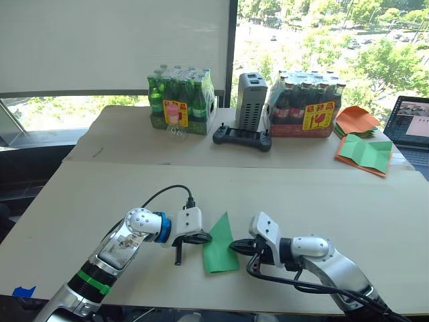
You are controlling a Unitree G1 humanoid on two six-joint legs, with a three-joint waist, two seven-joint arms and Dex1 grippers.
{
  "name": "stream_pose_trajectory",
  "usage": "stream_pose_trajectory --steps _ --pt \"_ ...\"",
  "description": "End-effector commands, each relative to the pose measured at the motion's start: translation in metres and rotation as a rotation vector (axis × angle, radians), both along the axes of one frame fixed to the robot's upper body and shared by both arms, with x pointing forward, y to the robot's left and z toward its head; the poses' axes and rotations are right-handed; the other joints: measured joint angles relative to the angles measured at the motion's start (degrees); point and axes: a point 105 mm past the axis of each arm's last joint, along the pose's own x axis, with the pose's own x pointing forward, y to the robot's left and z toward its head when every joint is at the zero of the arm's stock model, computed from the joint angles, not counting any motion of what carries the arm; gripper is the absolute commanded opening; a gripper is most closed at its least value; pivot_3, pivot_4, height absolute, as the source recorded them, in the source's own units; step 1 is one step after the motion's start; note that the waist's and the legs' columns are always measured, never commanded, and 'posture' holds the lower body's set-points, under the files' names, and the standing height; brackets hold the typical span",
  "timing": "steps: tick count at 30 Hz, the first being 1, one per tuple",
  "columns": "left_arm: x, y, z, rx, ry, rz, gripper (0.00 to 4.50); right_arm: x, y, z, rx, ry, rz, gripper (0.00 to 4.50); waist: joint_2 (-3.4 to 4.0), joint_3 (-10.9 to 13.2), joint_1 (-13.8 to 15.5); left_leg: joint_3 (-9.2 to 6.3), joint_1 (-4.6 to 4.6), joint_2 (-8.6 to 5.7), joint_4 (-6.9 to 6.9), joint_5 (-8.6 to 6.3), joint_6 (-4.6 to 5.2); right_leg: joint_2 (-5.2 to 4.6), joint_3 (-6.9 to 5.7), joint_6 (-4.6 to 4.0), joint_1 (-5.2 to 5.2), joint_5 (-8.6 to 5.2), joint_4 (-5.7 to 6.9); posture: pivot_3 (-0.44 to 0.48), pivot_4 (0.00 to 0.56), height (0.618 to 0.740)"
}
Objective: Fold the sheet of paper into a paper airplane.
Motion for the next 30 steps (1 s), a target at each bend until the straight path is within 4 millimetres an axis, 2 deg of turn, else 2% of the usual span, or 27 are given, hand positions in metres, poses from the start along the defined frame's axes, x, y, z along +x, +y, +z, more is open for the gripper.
stream_pose_trajectory --steps 1,9,22,27,30 --pt "0.0 0.005 -0.008 0.042 0.017 0.011 0.04 -0.02 -0.006 -0.029 -0.06 0.155 0.015 0.0 0.0 0.0 0.0 0.0 0.0 0.0 0.0 0.0 0.0 0.0 0.0 0.0 0.01 0.0 -0.01 0.0 0.15 0.675" --pt "0.001 0.006 -0.007 0.044 0.015 0.009 0.04 -0.037 -0.005 -0.027 -0.059 0.186 0.065 0.0 -0.01 0.0 0.1 0.0 0.0 0.01 -0.01 0.0 0.01 0.0 0.0 0.0 0.01 0.0 -0.02 0.0 0.15 0.675" --pt "0.002 0.006 -0.008 0.045 0.014 0.009 0.04 -0.051 -0.004 -0.025 -0.065 0.223 0.122 0.0 -0.02 0.0 0.1 0.0 0.0 0.02 -0.01 -0.01 0.01 0.0 -0.01 0.0 0.03 0.0 -0.05 0.0 0.15 0.675" --pt "0.002 0.006 -0.008 0.044 0.013 0.009 0.04 -0.05 -0.004 -0.021 -0.052 0.216 0.122 0.0 -0.02 0.0 0.1 0.0 0.0 0.02 -0.02 -0.01 0.01 0.01 -0.01 0.0 0.03 0.0 -0.06 0.0 0.15 0.675" --pt "0.002 0.005 -0.006 0.034 0.01 0.01 0.04 -0.039 -0.002 -0.002 0.037 0.172 0.09 0.0 -0.02 0.0 0.2 0.0 -0.02 0.02 -0.02 -0.01 0.01 0.01 -0.01 0.0 0.02 0.0 -0.07 0.0 0.15 0.675"
